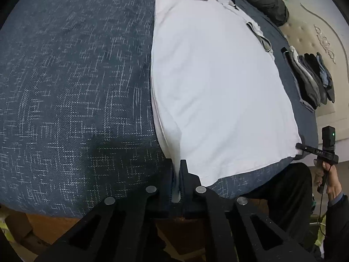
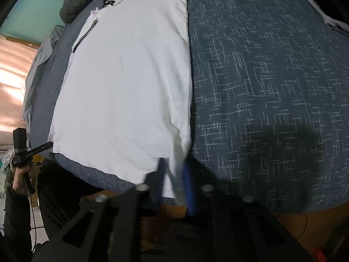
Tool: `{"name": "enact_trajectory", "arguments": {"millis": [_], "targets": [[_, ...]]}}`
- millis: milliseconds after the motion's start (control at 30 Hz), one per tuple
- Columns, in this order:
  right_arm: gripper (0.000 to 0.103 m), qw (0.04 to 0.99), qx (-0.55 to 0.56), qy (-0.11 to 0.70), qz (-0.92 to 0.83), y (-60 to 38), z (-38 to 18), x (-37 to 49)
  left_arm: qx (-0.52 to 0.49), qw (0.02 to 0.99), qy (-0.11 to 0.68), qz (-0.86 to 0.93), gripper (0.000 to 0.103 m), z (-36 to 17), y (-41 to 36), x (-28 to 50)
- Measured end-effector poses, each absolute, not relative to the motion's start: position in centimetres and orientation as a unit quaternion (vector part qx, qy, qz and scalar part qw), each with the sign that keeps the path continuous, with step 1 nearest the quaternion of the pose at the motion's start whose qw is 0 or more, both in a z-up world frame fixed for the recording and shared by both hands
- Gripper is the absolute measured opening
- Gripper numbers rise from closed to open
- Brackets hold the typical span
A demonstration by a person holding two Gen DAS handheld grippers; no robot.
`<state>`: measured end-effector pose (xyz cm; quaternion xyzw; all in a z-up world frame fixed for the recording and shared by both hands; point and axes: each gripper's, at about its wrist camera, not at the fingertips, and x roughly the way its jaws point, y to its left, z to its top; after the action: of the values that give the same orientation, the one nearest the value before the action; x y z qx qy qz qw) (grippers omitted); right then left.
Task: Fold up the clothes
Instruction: 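Move both tools to the shirt hem and grasp it, then lift the hem with both tools and fold it over toward the collar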
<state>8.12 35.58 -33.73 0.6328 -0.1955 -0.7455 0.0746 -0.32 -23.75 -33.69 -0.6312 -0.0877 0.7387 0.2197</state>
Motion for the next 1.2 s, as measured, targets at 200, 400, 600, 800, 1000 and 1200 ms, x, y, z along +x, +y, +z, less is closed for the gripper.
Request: {"name": "enact_trajectory", "arguments": {"millis": [200,400,600,800,1000,1200], "targets": [[0.003,0.096,0.594,-0.206,-0.772,35.8,-31.5,8.9,-0.601,0.235,-0.068,0.761,0.004,-30.6,-23.6,0.7],[0.003,0.125,0.561,-0.195,-0.795,35.3,-27.9,9.7,-0.572,0.257,-0.048,0.777,0.003,-26.9,-22.9,1.0],[0.003,0.158,0.522,-0.203,-0.813,33.5,-24.6,10.2,-0.551,0.269,-0.028,0.79,0.003,-23.7,-22.7,1.0],[0.003,0.179,0.498,-0.194,-0.826,31.9,-22.0,10.8,-0.536,0.272,-0.029,0.799,0.003,-21.7,-24.3,2.3],[0.003,0.194,0.48,-0.191,-0.834,32.0,-19.7,11.6,-0.52,0.273,-0.017,0.809,0.003,-19.5,-25.8,4.1],[0.003,0.201,0.469,-0.188,-0.839,32.0,-18.0,13.4,-0.515,0.279,-0.011,0.811,0.003,-18.1,-26.4,5.8]]}}
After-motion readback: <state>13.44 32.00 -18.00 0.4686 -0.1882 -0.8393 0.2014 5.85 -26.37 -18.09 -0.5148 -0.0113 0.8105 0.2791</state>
